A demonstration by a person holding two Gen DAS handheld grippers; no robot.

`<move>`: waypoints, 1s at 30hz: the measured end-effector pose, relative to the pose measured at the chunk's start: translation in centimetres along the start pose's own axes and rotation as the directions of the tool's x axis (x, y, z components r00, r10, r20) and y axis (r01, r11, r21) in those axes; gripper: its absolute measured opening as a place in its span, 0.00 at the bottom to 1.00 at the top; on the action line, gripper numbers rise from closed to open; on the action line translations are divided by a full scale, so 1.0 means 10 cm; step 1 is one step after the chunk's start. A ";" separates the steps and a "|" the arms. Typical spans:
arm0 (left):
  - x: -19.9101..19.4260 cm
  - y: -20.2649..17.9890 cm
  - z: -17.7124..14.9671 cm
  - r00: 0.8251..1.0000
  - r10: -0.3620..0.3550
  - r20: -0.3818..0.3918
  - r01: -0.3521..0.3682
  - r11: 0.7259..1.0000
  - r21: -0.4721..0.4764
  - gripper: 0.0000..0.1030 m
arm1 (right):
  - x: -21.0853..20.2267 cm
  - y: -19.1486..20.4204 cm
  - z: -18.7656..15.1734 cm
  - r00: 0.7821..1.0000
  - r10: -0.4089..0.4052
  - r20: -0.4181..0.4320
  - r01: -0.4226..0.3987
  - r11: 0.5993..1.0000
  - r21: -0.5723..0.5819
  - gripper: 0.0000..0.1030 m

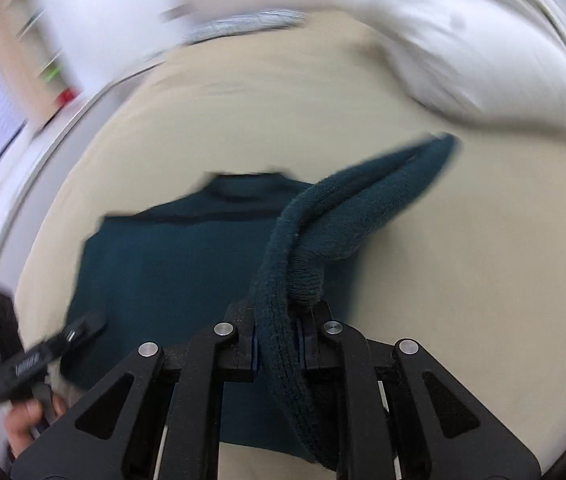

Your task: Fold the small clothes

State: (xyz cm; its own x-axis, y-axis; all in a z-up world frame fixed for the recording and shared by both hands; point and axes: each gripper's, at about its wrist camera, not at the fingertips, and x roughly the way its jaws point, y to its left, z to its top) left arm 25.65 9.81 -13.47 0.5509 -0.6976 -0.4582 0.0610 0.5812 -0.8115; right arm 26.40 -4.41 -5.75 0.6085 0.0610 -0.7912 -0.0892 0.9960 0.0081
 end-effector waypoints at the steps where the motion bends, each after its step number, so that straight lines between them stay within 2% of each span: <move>1: -0.05 0.05 0.04 1.000 -0.010 0.011 0.010 1.000 -0.023 0.64 | 0.12 0.41 0.00 1.000 0.014 -0.020 -0.016 0.992 -0.122 0.11; 3: -0.11 0.13 0.08 1.000 -0.030 0.006 0.030 0.998 -0.046 0.66 | 0.41 0.84 -0.04 0.996 0.014 -0.084 -0.032 0.975 -0.218 0.11; 6: -0.12 0.23 0.11 0.997 -0.074 -0.017 0.073 0.994 -0.085 0.66 | 0.66 1.13 -0.13 0.990 0.058 -0.130 -0.087 0.970 -0.229 0.11; 7: -0.10 0.25 0.12 0.996 -0.090 -0.022 0.087 0.991 -0.100 0.67 | 0.69 1.18 -0.17 0.991 0.050 -0.124 -0.078 0.969 -0.235 0.11; 11: 0.05 0.21 0.21 0.991 -0.120 -0.058 0.111 0.985 -0.134 0.69 | 0.66 1.20 -0.21 0.995 0.031 -0.091 -0.054 0.962 -0.266 0.11; 13: 0.15 0.12 0.26 0.986 -0.135 -0.098 0.122 0.985 -0.122 0.74 | 0.59 1.13 -0.24 0.997 0.036 -0.074 -0.055 0.961 -0.272 0.11; 16: 0.28 0.04 0.38 0.985 -0.104 -0.138 0.092 0.991 -0.094 0.75 | 0.51 1.08 -0.33 0.998 0.051 -0.044 -0.062 0.955 -0.290 0.13; 18: 0.30 0.13 0.45 0.986 -0.108 -0.130 0.091 0.987 -0.129 0.75 | 0.50 1.14 -0.41 0.999 0.026 -0.037 -0.038 0.934 -0.354 0.15; 20: 0.21 0.29 0.47 0.987 -0.132 -0.090 0.114 0.975 -0.189 0.75 | 0.51 1.33 -0.53 0.998 -0.055 0.010 0.052 0.858 -0.511 0.15; 21: 0.15 0.38 0.46 0.988 -0.134 -0.074 0.116 0.970 -0.212 0.75 | 0.51 1.42 -0.60 0.996 -0.090 0.029 0.090 0.803 -0.589 0.14; 23: 0.06 0.49 0.42 0.989 -0.137 -0.061 0.120 0.967 -0.227 0.75 | 0.51 1.54 -0.73 0.987 -0.143 0.071 0.151 0.690 -0.707 0.14; 25: 0.01 0.50 0.40 0.987 -0.148 -0.064 0.131 0.968 -0.216 0.75 | 0.52 1.65 -0.87 0.973 -0.195 0.126 0.215 0.550 -0.807 0.14; 28: 0.00 0.47 0.39 0.986 -0.150 -0.076 0.132 0.972 -0.196 0.75 | 0.50 1.72 -0.99 0.957 -0.228 0.181 0.264 0.419 -0.868 0.13; 30: 0.01 0.46 0.39 0.984 -0.154 -0.088 0.135 0.971 -0.195 0.75 | 0.45 1.73 -1.02 0.945 -0.239 0.226 0.304 0.373 -0.877 0.13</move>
State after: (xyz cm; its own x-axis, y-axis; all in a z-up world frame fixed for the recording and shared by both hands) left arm 29.20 13.99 -15.82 0.4595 -0.8130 -0.3578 -0.0289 0.3889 -0.9208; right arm 19.54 12.40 -15.45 0.7739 -0.1654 -0.6114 -0.5397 0.3328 -0.7733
